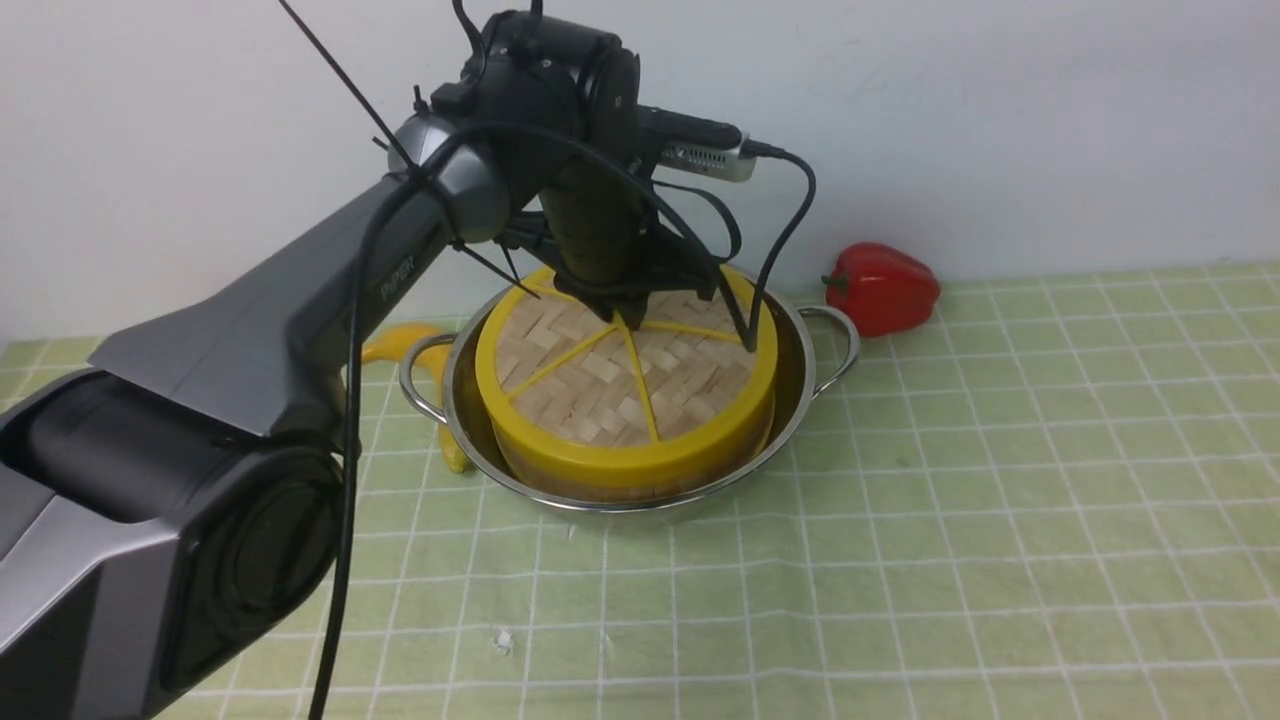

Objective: Place the steamer in the pot on the green tablecloth, and put the lid on the steamer.

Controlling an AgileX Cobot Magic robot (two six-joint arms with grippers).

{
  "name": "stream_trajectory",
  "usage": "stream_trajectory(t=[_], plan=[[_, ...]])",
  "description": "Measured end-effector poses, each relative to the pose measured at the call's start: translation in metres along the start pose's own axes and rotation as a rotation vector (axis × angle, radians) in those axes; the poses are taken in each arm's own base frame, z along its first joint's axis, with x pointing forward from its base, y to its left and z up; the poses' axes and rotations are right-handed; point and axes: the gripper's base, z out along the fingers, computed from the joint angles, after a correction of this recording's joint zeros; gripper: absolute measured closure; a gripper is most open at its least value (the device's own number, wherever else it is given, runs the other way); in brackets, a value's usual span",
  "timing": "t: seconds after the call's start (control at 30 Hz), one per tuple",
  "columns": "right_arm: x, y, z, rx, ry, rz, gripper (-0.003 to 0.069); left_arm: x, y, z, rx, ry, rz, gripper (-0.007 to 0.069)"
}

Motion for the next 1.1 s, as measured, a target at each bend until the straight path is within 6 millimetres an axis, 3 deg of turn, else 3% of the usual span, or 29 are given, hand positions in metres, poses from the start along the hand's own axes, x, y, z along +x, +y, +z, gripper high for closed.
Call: stream_trajectory(t=[0.1,0.23,0.27,0.33,0.4,0.47,0.53,0.57,0.6,0.63,0.7,0.73,0.77,0.87,0.9,1.0,1.07,1.1], plan=[[0.0,0.0,0.0,0.0,0.0,0.0,0.0157,-0.001,0.001,0.0,0.015,-0.014,0.019,0.0445],[0.0,0.0,0.0,0.0,0.0,0.0,0.0157,-0.006,0.001,-0.001,0.019,-0.053,0.028,0.0256],[0.0,0.0,0.0,0.0,0.0,0.0,0.0157,-0.007,0.001,-0.001,0.019,-0.053,0.029,0.0256],[0.0,0.0,0.0,0.0,0.0,0.0,0.0157,-0.012,0.004,-0.015,0.007,-0.077,0.03,0.009],[0.0,0.0,0.0,0.0,0.0,0.0,0.0157,-0.018,0.007,-0.032,-0.009,-0.121,0.03,0.0006],[0.0,0.0,0.0,0.0,0.0,0.0,0.0157,-0.023,0.009,-0.049,-0.025,-0.171,0.029,-0.0029],[0.0,0.0,-0.001,-0.004,-0.003,0.002,0.0163,-0.028,0.016,-0.084,-0.063,-0.258,0.015,-0.0046],[0.001,0.001,-0.003,-0.011,-0.008,0.006,0.0174,-0.028,0.02,-0.102,-0.083,-0.296,-0.005,-0.0032],[0.001,0.001,-0.003,-0.012,-0.006,0.006,0.0176,-0.028,0.021,-0.105,-0.082,-0.302,-0.009,-0.0028],[0.005,0.002,-0.009,-0.029,-0.02,0.009,0.0207,-0.026,0.027,-0.141,-0.104,-0.371,-0.035,0.0034],[0.016,0.003,-0.019,-0.051,-0.043,0.0,0.0256,-0.019,0.032,-0.184,-0.112,-0.453,-0.059,0.0136],[0.017,0.004,-0.02,-0.056,-0.047,0.0,0.0256,-0.019,0.033,-0.184,-0.113,-0.454,-0.059,0.0149],[0.03,0.004,-0.027,-0.063,-0.093,-0.009,0.0311,-0.009,0.038,-0.227,-0.113,-0.534,-0.071,0.0293],[0.059,0.0,-0.047,-0.043,-0.239,-0.024,0.0412,0.017,0.045,-0.295,-0.12,-0.661,-0.059,0.0536],[0.067,-0.001,-0.05,-0.03,-0.288,-0.031,0.0442,0.028,0.048,-0.317,-0.123,-0.701,-0.053,0.0587],[0.104,-0.006,-0.052,0.025,-0.373,-0.066,0.0543,0.065,0.055,-0.371,-0.134,-0.791,-0.041,0.0642],[0.13,-0.008,-0.051,0.049,-0.413,-0.064,0.0599,0.093,0.059,-0.394,-0.137,-0.815,-0.043,0.0648],[0.134,-0.008,-0.053,0.05,-0.424,-0.059,0.0604,0.095,0.059,-0.393,-0.137,-0.806,-0.041,0.0648]])
